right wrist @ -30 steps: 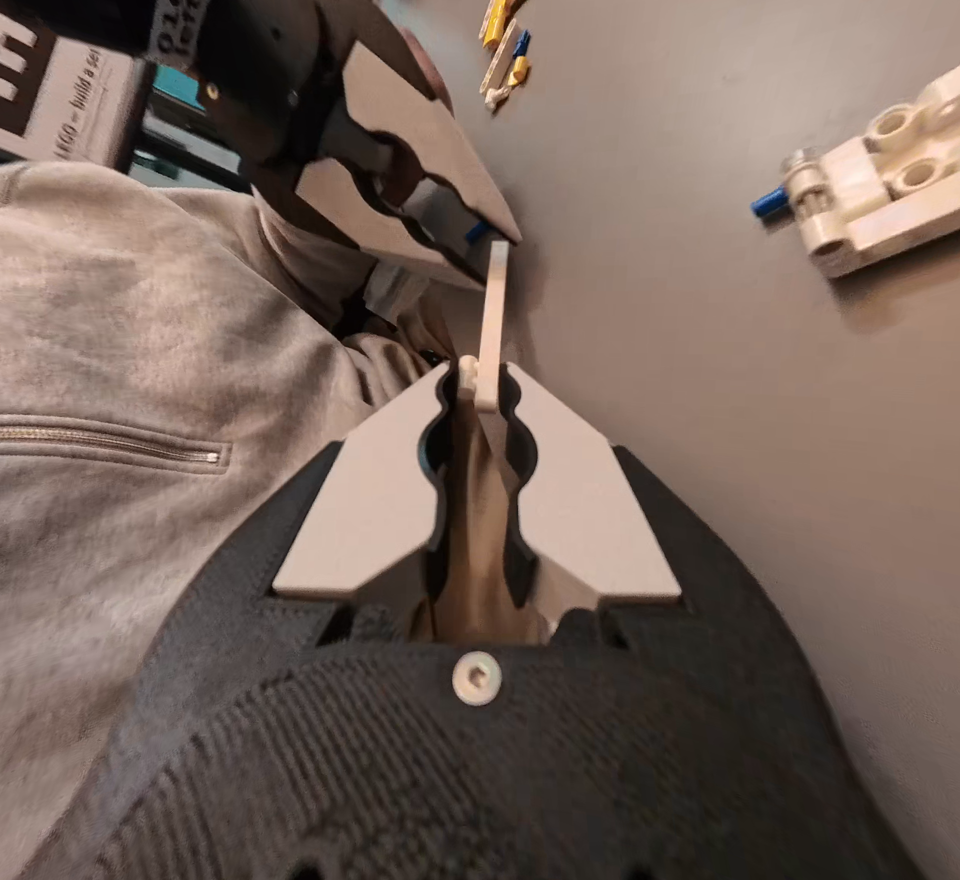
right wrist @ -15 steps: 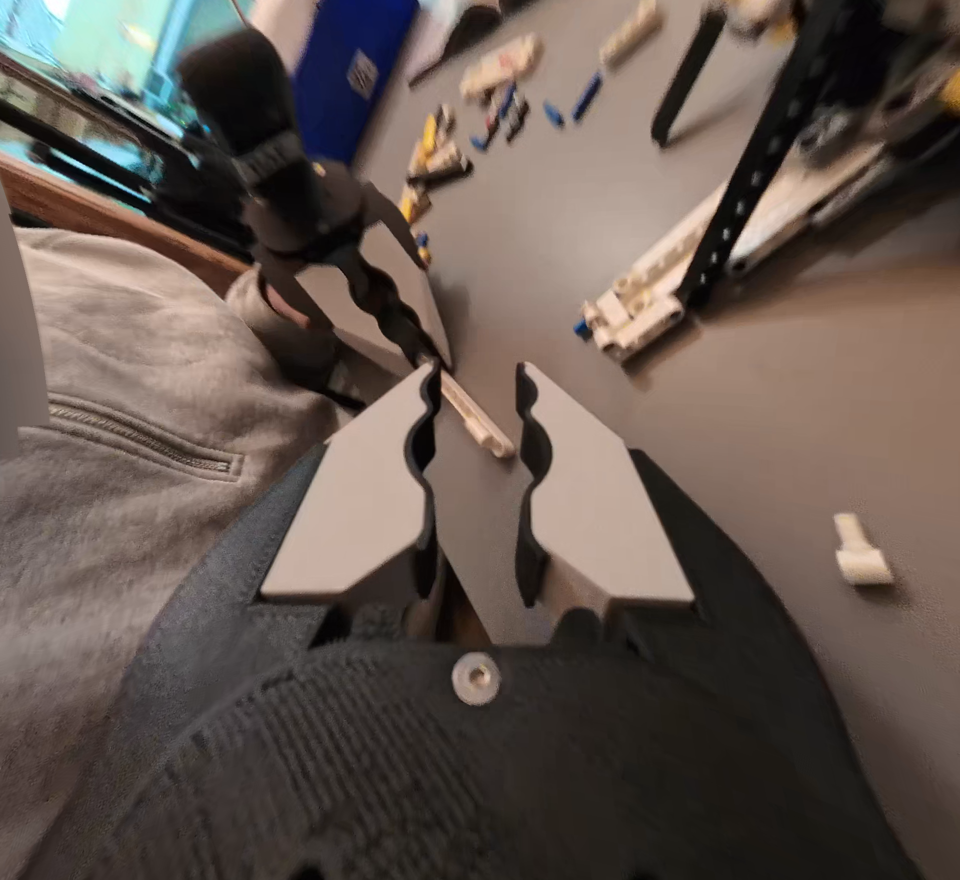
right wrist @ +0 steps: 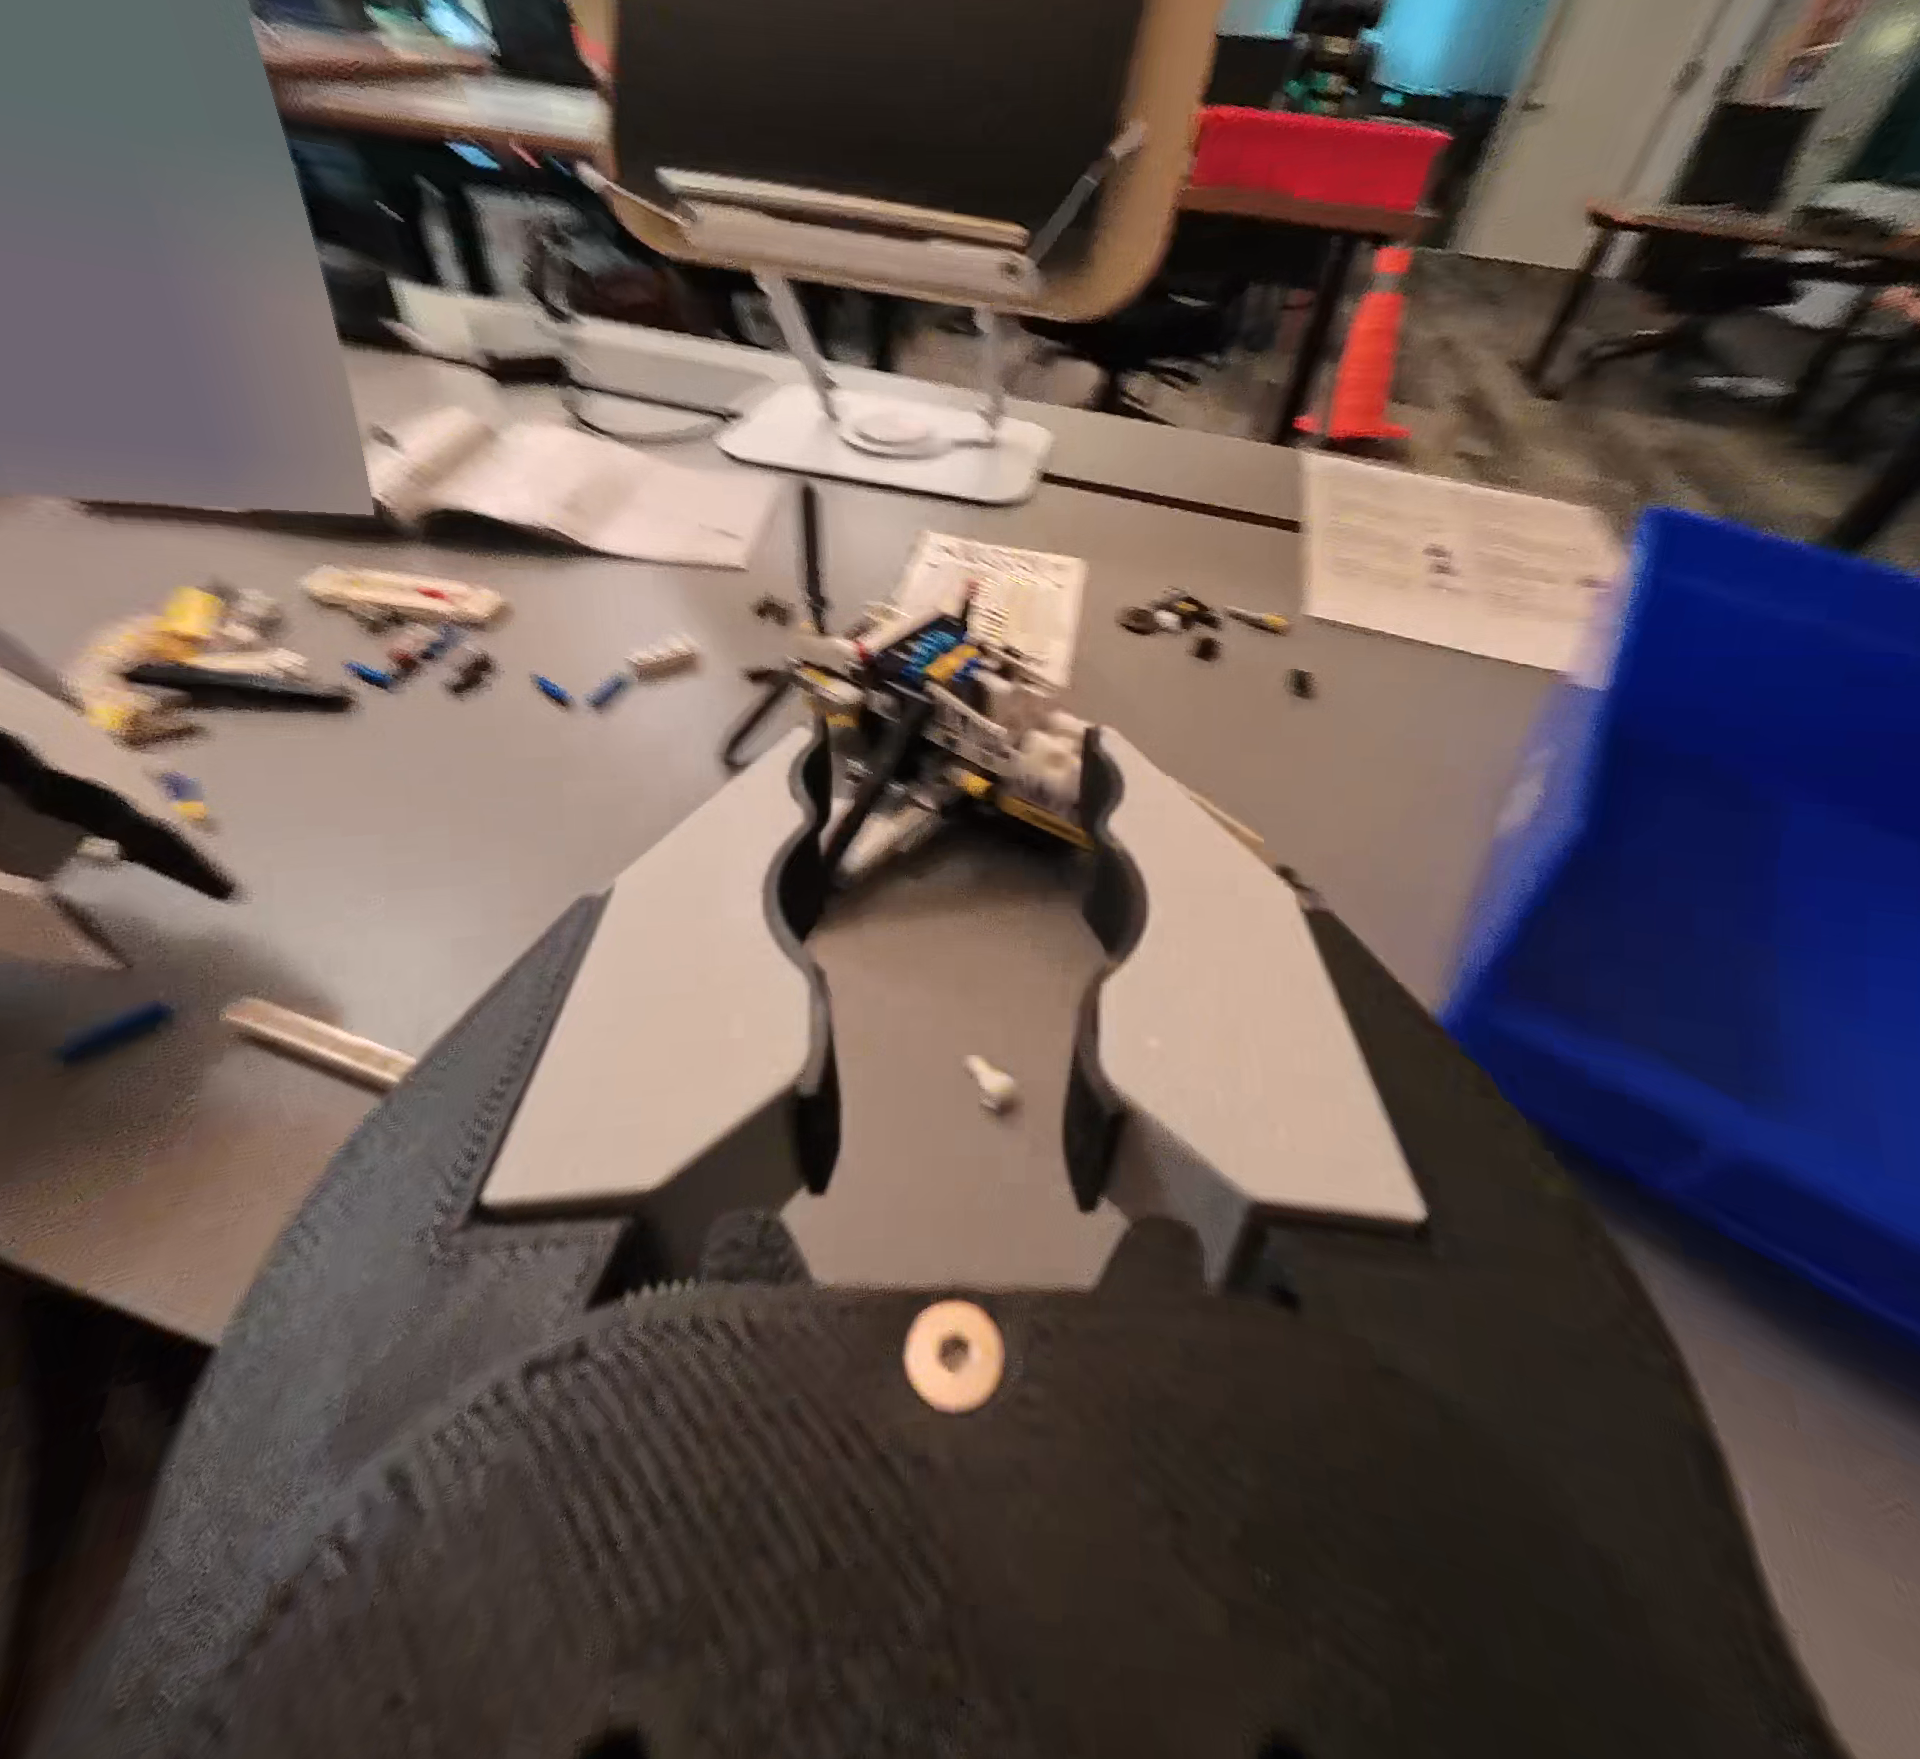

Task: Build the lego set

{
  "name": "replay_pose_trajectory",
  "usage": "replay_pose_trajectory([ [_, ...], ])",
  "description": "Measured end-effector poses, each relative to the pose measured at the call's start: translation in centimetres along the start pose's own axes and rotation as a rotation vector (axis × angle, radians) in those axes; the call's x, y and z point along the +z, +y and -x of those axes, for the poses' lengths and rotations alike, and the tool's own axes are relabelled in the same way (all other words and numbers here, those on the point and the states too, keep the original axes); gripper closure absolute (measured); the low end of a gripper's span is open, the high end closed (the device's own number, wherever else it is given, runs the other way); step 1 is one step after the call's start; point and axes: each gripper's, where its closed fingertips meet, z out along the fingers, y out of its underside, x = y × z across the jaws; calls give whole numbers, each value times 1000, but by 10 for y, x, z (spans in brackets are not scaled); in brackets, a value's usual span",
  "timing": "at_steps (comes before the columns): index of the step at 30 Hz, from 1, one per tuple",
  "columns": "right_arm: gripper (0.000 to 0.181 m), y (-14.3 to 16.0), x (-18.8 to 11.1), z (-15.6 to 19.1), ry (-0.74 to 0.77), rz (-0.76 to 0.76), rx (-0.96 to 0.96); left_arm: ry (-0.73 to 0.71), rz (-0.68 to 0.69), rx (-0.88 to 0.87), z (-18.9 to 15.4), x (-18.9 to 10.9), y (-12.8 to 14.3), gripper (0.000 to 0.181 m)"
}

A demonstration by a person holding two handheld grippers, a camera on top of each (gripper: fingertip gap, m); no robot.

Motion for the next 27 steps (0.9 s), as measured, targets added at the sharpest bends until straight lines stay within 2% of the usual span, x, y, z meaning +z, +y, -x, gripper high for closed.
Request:
replay_pose_trajectory([
  [2, 143, 11, -4, -5, 62, 55, -90, 0, 3, -32, 0, 3, 7, 154],
  [4, 153, 47, -3, -6, 58, 198, -150, 28, 16, -65, -5, 4, 10, 153],
  [6, 148, 88, -3, -4, 16, 342, -117, 14, -3, -75, -3, 3, 7, 154],
  [8, 141, 108, -1, 2, -47, 375, -18, 17, 9, -103, -1, 5, 8, 154],
  [12, 138, 111, 8, -4, -89, 347, 102, 61, 79, -160, 0, 15, 14, 154],
  [15, 145, 125, 12, -8, -146, 455, 138, 55, 164, -154, 0, 23, 23, 171],
  [20, 144, 131, 22, -8, -236, 500, 81, 118, 197, -176, -11, 38, 19, 174],
  [25, 164, 131, 26, -3, -295, 509, -13, 159, 208, -216, -11, 54, 9, 174],
  [27, 174, 131, 26, -4, -295, 508, -8, 115, 186, -267, -2, 60, 1, 174],
])
